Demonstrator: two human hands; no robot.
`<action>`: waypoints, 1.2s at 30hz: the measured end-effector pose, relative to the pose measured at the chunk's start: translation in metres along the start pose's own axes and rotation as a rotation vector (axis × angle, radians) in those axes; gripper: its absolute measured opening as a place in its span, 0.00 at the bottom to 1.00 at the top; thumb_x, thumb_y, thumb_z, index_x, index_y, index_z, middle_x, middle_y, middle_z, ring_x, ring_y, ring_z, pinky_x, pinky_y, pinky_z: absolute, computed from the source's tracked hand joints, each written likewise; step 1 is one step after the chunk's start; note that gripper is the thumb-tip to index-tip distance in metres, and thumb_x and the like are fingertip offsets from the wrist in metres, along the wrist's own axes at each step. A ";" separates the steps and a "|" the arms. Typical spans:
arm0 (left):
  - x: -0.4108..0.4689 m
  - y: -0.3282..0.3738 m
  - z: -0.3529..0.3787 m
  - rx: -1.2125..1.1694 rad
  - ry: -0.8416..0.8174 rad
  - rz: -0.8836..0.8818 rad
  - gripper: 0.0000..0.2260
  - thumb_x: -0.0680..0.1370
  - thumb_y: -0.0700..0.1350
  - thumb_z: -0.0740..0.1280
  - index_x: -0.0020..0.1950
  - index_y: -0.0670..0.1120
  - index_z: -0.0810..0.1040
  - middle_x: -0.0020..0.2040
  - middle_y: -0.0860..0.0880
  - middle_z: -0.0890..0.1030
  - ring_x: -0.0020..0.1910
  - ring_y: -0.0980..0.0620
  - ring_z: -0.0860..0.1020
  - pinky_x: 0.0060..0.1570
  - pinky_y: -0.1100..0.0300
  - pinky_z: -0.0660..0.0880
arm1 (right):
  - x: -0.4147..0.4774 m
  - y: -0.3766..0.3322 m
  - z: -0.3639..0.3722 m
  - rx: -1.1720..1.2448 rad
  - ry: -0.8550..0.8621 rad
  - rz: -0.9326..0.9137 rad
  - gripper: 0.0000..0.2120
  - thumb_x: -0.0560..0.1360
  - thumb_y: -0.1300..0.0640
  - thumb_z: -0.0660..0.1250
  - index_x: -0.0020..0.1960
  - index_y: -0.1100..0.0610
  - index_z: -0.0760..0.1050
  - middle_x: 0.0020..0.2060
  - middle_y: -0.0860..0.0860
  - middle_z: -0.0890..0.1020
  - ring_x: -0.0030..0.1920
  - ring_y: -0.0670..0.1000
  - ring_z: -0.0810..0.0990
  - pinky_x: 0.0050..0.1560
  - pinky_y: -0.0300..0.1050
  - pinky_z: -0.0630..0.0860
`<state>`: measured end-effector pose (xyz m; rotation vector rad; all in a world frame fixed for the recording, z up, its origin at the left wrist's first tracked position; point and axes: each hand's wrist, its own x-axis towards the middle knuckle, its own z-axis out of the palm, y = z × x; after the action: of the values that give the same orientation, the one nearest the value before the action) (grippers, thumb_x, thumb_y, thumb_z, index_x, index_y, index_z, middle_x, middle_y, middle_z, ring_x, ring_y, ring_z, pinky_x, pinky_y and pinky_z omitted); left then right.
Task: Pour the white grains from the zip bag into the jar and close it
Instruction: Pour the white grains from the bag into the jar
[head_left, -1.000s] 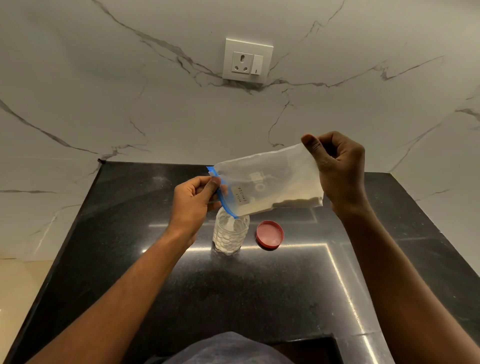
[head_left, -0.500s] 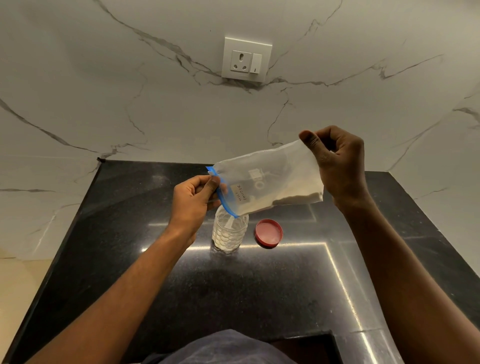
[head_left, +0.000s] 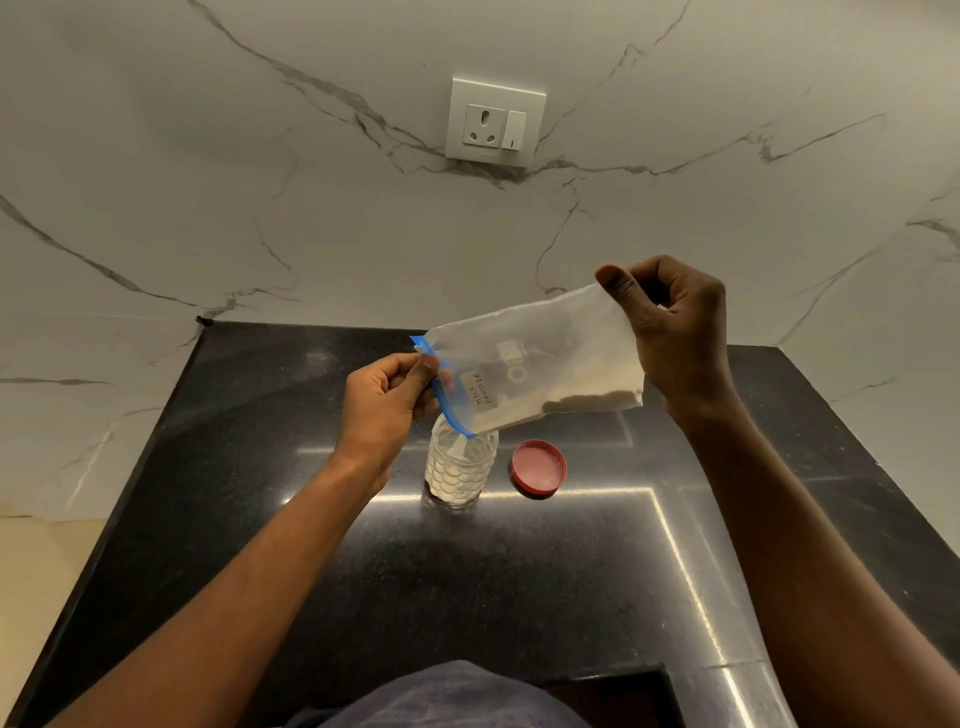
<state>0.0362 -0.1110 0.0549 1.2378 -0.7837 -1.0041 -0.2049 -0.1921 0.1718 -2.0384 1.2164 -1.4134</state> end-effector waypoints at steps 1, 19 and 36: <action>0.000 0.000 0.000 -0.005 0.001 -0.006 0.12 0.83 0.44 0.70 0.62 0.39 0.84 0.54 0.42 0.88 0.54 0.43 0.87 0.52 0.54 0.86 | 0.000 0.000 0.000 -0.007 -0.006 -0.004 0.16 0.79 0.50 0.73 0.45 0.64 0.81 0.38 0.59 0.83 0.41 0.63 0.81 0.43 0.60 0.82; 0.000 -0.001 0.000 -0.022 0.009 -0.015 0.10 0.83 0.44 0.70 0.61 0.41 0.84 0.51 0.46 0.89 0.47 0.52 0.87 0.47 0.60 0.85 | 0.002 -0.002 0.002 -0.024 -0.024 -0.028 0.13 0.79 0.49 0.73 0.44 0.59 0.80 0.36 0.52 0.81 0.40 0.60 0.81 0.43 0.59 0.82; -0.001 -0.001 0.004 -0.064 0.011 -0.024 0.08 0.83 0.44 0.70 0.59 0.43 0.84 0.50 0.47 0.89 0.49 0.51 0.88 0.48 0.60 0.85 | -0.002 -0.005 0.010 -0.062 -0.020 -0.069 0.11 0.79 0.49 0.73 0.45 0.56 0.80 0.37 0.52 0.82 0.39 0.58 0.82 0.41 0.51 0.81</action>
<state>0.0324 -0.1113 0.0545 1.1991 -0.7244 -1.0339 -0.1943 -0.1896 0.1700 -2.1511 1.2067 -1.3992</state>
